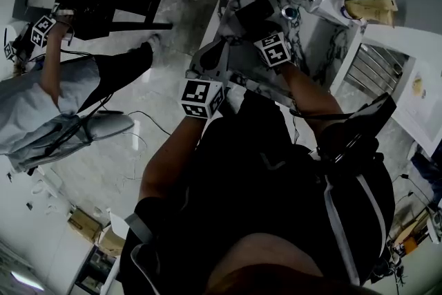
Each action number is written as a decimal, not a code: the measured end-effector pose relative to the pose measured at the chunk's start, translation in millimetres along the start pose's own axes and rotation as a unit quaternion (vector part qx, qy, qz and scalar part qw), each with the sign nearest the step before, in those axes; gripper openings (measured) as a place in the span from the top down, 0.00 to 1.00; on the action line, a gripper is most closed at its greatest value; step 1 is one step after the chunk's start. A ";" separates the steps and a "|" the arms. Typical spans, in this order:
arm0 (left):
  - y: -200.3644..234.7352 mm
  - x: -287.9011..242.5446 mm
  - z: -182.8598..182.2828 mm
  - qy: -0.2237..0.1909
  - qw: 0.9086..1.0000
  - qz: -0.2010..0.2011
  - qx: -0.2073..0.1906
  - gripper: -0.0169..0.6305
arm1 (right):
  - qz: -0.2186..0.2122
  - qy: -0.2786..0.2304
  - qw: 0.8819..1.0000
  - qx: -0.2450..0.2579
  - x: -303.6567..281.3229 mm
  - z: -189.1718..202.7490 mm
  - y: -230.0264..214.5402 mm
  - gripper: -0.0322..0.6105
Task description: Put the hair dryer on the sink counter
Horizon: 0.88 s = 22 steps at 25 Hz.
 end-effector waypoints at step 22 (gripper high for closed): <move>-7.2 21.9 -1.1 -0.019 1.000 -0.005 -0.003 0.97 | 0.004 0.072 0.997 0.030 -21.1 7.6 1.4 0.53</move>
Point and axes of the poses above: the fingertips, and each gripper's own axes: x backward along the fingers, y to its left, z out of its underside, the point moved 6 cm from there along x, backward along the fingers, and after that the axes turned 5 degrees about y, right-handed, at the moved point
